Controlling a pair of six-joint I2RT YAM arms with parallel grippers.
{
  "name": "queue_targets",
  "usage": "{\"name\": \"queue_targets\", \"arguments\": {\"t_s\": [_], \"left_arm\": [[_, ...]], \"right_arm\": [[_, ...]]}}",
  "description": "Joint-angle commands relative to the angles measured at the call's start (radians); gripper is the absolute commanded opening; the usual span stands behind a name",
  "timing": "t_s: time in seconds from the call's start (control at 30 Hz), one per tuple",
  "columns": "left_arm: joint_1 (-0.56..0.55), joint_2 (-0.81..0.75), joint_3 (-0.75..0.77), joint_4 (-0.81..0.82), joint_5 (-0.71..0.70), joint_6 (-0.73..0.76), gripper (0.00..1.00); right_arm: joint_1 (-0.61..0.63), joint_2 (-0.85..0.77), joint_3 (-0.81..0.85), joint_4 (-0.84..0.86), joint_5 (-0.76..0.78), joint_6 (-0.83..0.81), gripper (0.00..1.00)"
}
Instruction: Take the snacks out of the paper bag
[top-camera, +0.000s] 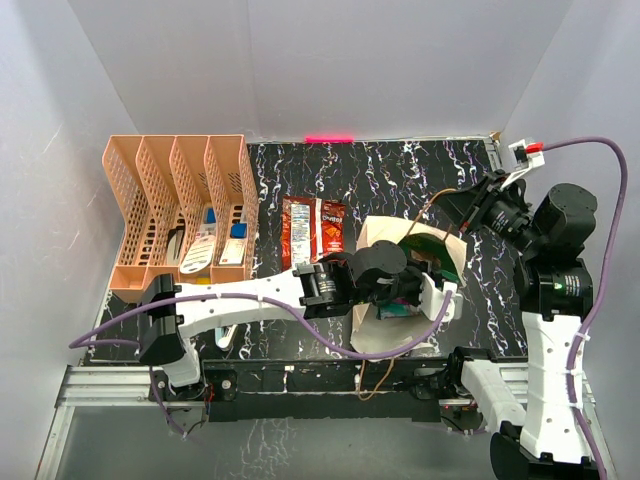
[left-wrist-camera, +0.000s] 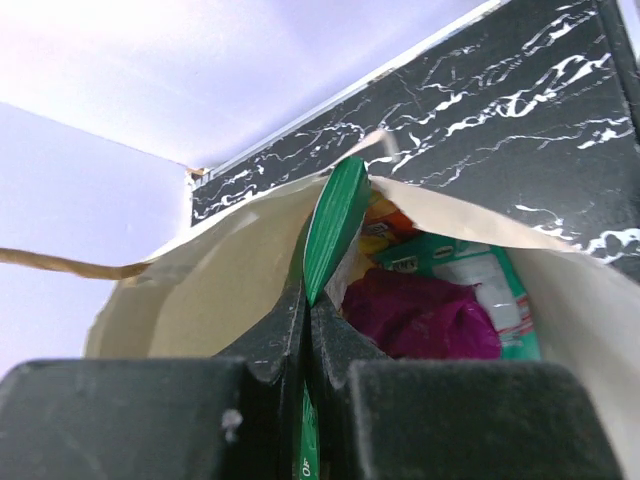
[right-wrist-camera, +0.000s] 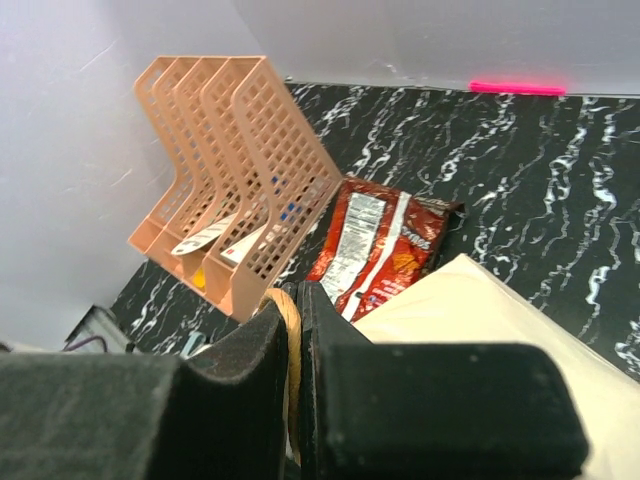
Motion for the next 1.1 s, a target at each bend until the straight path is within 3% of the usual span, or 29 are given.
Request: {"name": "queue_targets", "arguments": {"t_s": [0.0, 0.13, 0.3, 0.57, 0.8, 1.07], "left_arm": [[-0.052, -0.055, 0.066, -0.061, 0.015, -0.004, 0.0], [-0.078, -0.12, 0.076, -0.14, 0.011, -0.055, 0.0], [-0.103, -0.168, 0.115, -0.216, -0.044, -0.14, 0.0], [-0.105, -0.151, 0.375, -0.409, -0.238, -0.301, 0.0], [-0.105, -0.207, 0.514, -0.479, -0.327, -0.415, 0.0], [-0.105, -0.288, 0.618, -0.516, -0.678, -0.444, 0.0]], "right_arm": [[-0.002, 0.001, 0.066, 0.049, 0.174, -0.003, 0.08], [-0.002, 0.016, 0.079, 0.056, 0.278, -0.009, 0.08], [-0.002, 0.042, 0.08, 0.098, 0.279, -0.015, 0.08], [-0.001, 0.053, 0.045, 0.128, 0.285, -0.042, 0.08], [-0.002, 0.063, 0.044, 0.08, 0.403, -0.103, 0.08], [-0.002, 0.136, 0.14, -0.024, 0.657, -0.202, 0.07]]}}
